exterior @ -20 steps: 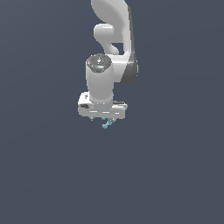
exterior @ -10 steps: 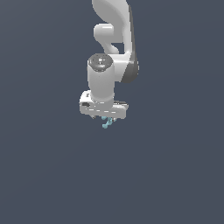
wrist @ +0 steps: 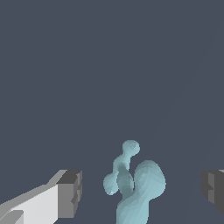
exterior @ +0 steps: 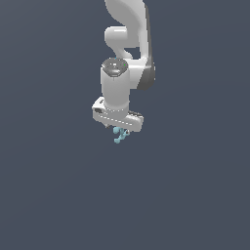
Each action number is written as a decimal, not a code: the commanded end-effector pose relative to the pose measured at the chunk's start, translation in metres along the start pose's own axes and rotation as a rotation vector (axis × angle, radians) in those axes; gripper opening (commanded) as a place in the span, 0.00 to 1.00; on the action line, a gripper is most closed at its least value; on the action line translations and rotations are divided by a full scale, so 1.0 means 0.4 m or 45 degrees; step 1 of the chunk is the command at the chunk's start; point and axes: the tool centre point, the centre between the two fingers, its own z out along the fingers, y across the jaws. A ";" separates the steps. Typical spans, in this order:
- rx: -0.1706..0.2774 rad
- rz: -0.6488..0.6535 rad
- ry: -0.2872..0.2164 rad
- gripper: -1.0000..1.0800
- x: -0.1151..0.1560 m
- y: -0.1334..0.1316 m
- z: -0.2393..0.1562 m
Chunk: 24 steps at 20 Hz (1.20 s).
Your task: Pick up the object and move it to a goal position.
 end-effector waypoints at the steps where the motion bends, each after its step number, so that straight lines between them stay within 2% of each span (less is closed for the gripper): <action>1: 0.004 0.082 0.001 0.96 -0.018 -0.001 0.003; 13: 0.022 0.460 0.004 0.96 -0.101 0.001 0.020; 24: 0.031 0.622 0.003 0.96 -0.138 0.003 0.027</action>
